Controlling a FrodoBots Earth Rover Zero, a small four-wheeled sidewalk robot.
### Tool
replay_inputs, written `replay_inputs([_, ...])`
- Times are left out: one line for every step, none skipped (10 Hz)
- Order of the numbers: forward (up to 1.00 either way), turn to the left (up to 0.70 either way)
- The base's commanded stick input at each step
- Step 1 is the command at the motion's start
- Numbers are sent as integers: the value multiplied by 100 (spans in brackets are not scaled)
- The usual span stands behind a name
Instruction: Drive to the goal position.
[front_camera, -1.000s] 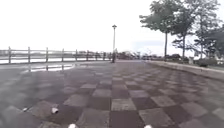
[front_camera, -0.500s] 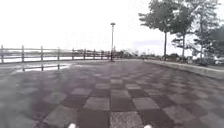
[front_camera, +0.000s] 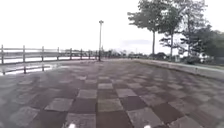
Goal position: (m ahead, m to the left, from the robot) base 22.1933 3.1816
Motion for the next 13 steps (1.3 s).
replay_inputs([85, 1])
replay_inputs([85, 1])
replay_inputs([85, 1])
replay_inputs([85, 1])
replay_inputs([85, 1])
replay_inputs([85, 1])
replay_inputs([85, 1])
replay_inputs([85, 1])
replay_inputs([85, 1])
replay_inputs([85, 1])
replay_inputs([85, 1])
replay_inputs([85, 1])
replay_inputs([85, 1])
